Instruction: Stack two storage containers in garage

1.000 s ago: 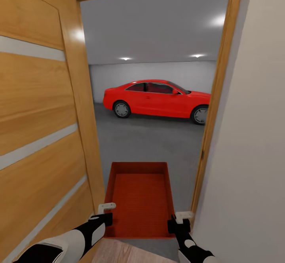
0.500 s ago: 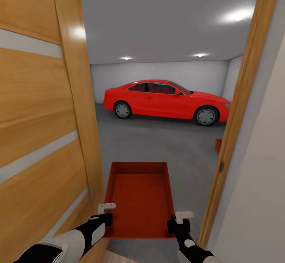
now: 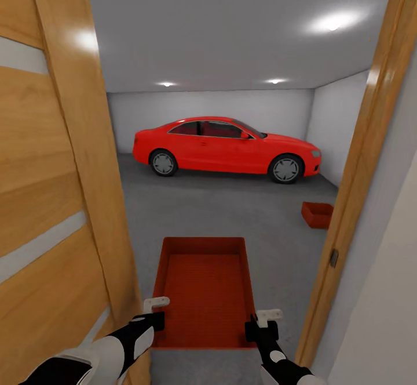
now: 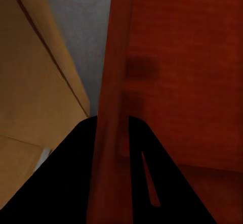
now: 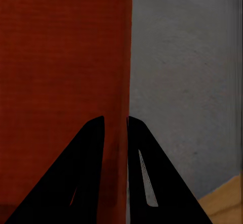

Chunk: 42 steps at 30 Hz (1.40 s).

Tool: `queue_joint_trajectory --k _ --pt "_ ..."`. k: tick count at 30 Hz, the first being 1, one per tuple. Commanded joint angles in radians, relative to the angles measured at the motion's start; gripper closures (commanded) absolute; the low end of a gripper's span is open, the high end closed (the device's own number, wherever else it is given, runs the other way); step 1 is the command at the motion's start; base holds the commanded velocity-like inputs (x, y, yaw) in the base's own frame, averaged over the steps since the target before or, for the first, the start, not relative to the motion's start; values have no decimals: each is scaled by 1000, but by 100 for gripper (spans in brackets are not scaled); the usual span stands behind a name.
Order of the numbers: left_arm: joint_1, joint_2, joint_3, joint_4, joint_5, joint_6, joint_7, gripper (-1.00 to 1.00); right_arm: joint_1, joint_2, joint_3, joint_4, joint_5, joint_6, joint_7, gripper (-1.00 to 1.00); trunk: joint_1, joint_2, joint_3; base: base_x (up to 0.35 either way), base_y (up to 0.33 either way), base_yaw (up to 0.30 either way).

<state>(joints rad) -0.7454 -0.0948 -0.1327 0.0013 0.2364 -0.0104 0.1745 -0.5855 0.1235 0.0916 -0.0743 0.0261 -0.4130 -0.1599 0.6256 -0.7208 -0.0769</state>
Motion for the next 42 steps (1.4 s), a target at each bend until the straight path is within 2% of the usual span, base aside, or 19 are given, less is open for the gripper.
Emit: queue_joint_trajectory --k 1,14,26,42 --pt "-2 6 48 -3 1 0 6 100 0 -8 0 2 -2 -1 -12 100 1 -1 -2 307 154 -283" --pt "-2 7 48 -3 2 -1 6 100 0 -8 0 2 -2 -1 -12 100 1 -1 -2 266 120 -267" --pt "-2 7 48 -3 1 -2 6 100 0 -9 0 2 -4 6 -12 100 1 -1 -2 26 2 -15" --pt "-2 7 48 -3 3 0 6 100 0 -8 0 2 -3 0 -12 100 1 -1 -2 308 0 0"
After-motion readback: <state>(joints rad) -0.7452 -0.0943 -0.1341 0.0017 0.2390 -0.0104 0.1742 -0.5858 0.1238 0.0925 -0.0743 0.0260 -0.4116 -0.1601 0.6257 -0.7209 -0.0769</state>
